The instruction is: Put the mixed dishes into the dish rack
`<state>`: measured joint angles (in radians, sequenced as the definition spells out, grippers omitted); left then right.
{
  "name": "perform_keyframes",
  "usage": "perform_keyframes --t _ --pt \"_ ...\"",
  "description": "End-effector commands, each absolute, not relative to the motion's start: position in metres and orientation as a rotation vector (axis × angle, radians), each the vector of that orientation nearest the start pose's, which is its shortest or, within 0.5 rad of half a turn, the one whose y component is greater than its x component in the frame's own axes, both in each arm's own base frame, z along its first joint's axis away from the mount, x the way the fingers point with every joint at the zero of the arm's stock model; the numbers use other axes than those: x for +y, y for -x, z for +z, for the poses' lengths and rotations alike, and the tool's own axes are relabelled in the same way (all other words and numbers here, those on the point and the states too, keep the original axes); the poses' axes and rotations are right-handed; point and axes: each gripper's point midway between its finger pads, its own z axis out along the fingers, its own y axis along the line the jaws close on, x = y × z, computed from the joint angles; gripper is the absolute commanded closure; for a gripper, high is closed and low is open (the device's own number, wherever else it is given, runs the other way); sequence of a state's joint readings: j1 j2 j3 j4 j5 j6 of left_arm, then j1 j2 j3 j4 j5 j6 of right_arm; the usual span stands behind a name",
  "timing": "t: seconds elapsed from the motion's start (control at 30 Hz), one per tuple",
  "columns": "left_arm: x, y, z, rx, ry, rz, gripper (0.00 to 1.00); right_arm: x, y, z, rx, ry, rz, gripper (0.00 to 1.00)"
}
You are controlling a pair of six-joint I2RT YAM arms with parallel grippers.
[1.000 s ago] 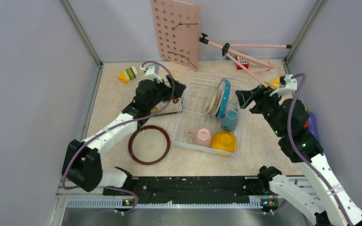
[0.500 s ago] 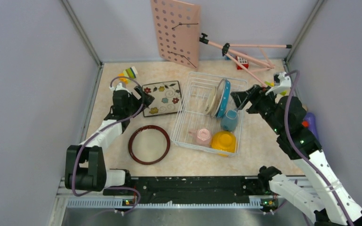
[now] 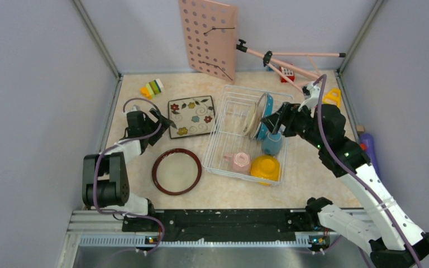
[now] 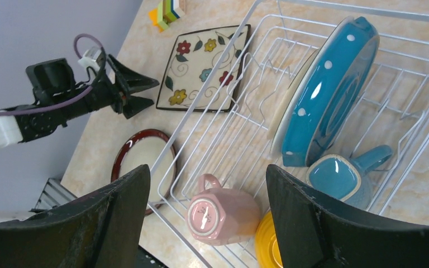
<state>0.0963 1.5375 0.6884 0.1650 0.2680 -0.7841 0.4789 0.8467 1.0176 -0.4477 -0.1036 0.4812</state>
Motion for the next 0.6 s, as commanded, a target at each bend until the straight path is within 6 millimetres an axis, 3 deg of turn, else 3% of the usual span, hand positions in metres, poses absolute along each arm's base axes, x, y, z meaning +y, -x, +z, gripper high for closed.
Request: perform_keyframes --t 0.0,0.3,0.57 --pt "-0.058 -0.404 0.061 2.194 0.730 -0.833 0.10 0.173 -0.246 0.344 1.823 0.119 0.789 0.25" --pt "-0.078 -0.405 0.042 2.265 0.677 -0.941 0.30 0.179 -0.247 0.342 1.817 0.126 0.821 0.25" --pt "-0.092 -0.405 0.025 2.359 0.648 -0.885 0.38 0.181 -0.247 0.340 1.823 0.131 0.833 0.25"
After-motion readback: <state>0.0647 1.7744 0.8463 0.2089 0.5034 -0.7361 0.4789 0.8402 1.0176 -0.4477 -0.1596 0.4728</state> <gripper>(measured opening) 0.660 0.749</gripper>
